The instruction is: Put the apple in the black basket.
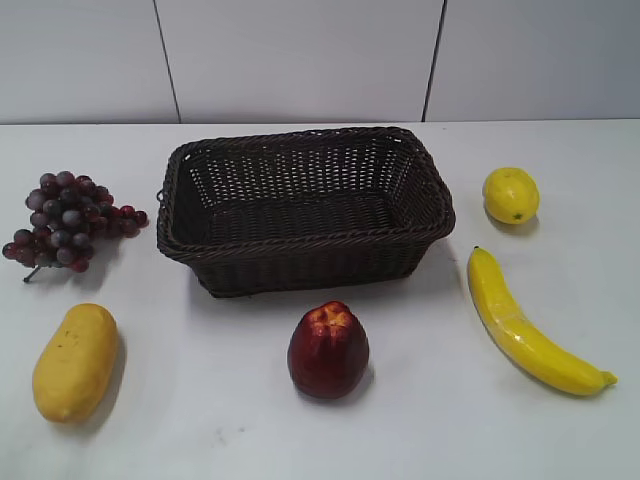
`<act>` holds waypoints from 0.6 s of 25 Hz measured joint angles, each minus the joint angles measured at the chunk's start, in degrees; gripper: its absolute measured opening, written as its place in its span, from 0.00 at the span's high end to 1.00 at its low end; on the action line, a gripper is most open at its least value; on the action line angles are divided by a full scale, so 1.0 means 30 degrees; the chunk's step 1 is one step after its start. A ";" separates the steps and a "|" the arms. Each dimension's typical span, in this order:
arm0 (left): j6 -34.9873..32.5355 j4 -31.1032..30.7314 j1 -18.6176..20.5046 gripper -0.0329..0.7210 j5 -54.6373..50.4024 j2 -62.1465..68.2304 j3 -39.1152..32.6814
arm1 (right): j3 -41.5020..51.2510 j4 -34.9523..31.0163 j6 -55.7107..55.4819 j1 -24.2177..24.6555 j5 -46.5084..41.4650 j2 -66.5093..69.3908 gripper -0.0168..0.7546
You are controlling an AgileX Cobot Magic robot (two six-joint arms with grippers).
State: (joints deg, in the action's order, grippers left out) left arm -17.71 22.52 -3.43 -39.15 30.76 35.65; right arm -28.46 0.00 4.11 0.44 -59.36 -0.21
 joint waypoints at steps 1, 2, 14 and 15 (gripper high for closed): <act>-0.0816 0.0538 -0.0241 0.11 0.0043 0.1100 0.0468 | 0.0000 0.0000 0.0000 0.0000 0.0000 0.0000 0.24; -0.1631 0.1132 -0.0621 0.11 0.0067 0.2384 0.1001 | 0.0000 0.0000 0.0000 0.0000 0.0000 0.0000 0.24; -0.4463 0.2057 -1.0617 0.13 0.0093 1.4259 0.6571 | 0.0000 0.0000 0.0000 0.0000 0.0000 0.0000 0.24; -0.4485 0.1932 -1.1253 0.13 0.0093 1.5083 0.6848 | 0.0000 0.0000 0.0000 0.0000 0.0000 0.0000 0.24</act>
State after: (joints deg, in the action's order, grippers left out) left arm -31.17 28.32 -37.19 -38.87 76.01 56.19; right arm -28.46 0.00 4.11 0.44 -59.36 -0.21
